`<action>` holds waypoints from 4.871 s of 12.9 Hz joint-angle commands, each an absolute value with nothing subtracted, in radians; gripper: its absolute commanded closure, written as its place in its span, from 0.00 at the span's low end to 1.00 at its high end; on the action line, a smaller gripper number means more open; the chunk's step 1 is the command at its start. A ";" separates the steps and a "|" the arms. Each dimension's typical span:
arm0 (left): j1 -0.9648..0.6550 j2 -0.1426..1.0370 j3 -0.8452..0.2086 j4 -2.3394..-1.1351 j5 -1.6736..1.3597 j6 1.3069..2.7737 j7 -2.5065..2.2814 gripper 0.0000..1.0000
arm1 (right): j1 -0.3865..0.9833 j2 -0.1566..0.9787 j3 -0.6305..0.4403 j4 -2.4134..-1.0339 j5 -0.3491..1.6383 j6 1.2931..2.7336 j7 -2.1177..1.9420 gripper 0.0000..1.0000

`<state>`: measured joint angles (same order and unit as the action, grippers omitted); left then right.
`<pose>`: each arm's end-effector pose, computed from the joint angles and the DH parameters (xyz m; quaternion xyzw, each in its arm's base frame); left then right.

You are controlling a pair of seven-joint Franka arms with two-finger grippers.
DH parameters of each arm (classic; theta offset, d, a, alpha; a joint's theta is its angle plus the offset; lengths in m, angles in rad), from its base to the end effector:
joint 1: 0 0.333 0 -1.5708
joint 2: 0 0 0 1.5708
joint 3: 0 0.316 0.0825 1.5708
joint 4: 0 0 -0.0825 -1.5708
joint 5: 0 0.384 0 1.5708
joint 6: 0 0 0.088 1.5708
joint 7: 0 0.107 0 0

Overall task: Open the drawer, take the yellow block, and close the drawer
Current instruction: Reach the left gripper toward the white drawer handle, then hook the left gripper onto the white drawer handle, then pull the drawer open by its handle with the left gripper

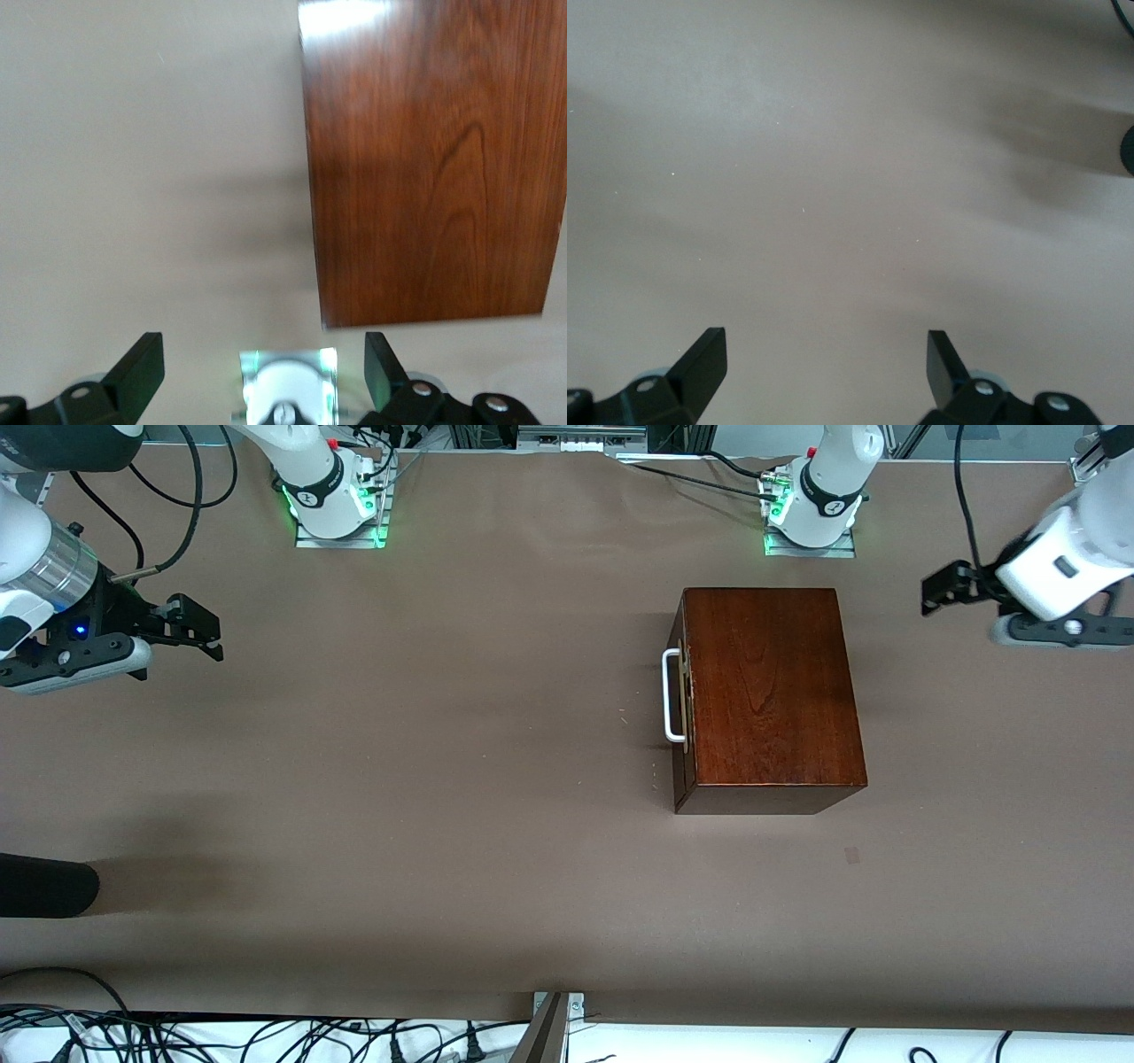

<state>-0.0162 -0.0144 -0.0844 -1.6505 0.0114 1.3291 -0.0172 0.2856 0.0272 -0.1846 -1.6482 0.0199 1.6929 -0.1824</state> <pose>0.5156 -0.0509 0.5788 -0.9874 0.0406 0.1523 0.0153 0.5681 0.0608 0.5834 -0.9901 -0.1402 -0.0093 0.0070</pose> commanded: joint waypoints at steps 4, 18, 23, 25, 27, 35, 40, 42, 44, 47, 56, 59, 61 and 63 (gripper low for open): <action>-0.277 0.280 -0.164 -1.446 0.012 1.279 -0.099 0.00 | 0.284 0.032 -0.183 -1.628 0.008 1.674 -0.179 0.00; -0.635 0.635 -0.161 -1.362 0.287 1.561 -0.753 0.00 | 0.284 0.032 -0.183 -1.626 0.009 1.677 -0.179 0.00; -0.637 0.673 -0.161 -1.385 0.336 1.623 -0.818 0.00 | 0.284 0.032 -0.183 -1.626 0.011 1.674 -0.179 0.00; -0.635 0.686 -0.160 -1.396 0.337 1.644 -0.819 0.00 | 0.284 0.032 -0.183 -1.626 0.009 1.674 -0.179 0.00; -0.635 0.693 -0.161 -1.414 0.337 1.676 -0.821 0.00 | 0.284 0.032 -0.183 -1.626 0.009 1.674 -0.179 0.00; -0.667 0.699 -0.166 -1.422 0.269 1.845 -0.897 0.00 | 0.284 0.032 -0.183 -1.624 0.008 1.675 -0.179 0.00; -0.704 0.730 -0.166 -1.408 0.153 2.072 -0.900 0.00 | 0.284 0.032 -0.183 -1.626 0.008 1.677 -0.181 0.00; -0.721 0.768 -0.166 -1.369 0.153 2.126 -0.916 0.00 | 0.284 0.032 -0.183 -1.624 0.008 1.678 -0.181 0.00; -0.723 0.766 -0.163 -1.348 0.170 2.114 -0.930 0.00 | 0.284 0.032 -0.183 -1.626 0.008 1.678 -0.181 0.00; -0.745 0.773 -0.152 -1.364 0.172 2.112 -0.934 0.00 | 0.284 0.032 -0.183 -1.626 0.008 1.677 -0.181 0.00; -0.769 0.766 -0.160 -1.350 0.156 2.112 -0.980 0.00 | 0.284 0.032 -0.183 -1.626 0.005 1.674 -0.181 0.00; -0.759 0.736 -0.153 -1.345 0.170 2.076 -0.974 0.00 | 0.284 0.040 -0.183 -1.626 0.011 1.675 -0.166 0.00; -0.755 0.710 -0.152 -1.309 0.170 1.976 -0.968 0.00 | 0.285 0.041 -0.183 -1.626 0.011 1.675 -0.166 0.00; -0.753 0.709 -0.147 -1.228 0.172 1.842 -0.966 0.00 | 0.284 0.040 -0.183 -1.624 0.017 1.674 -0.161 0.00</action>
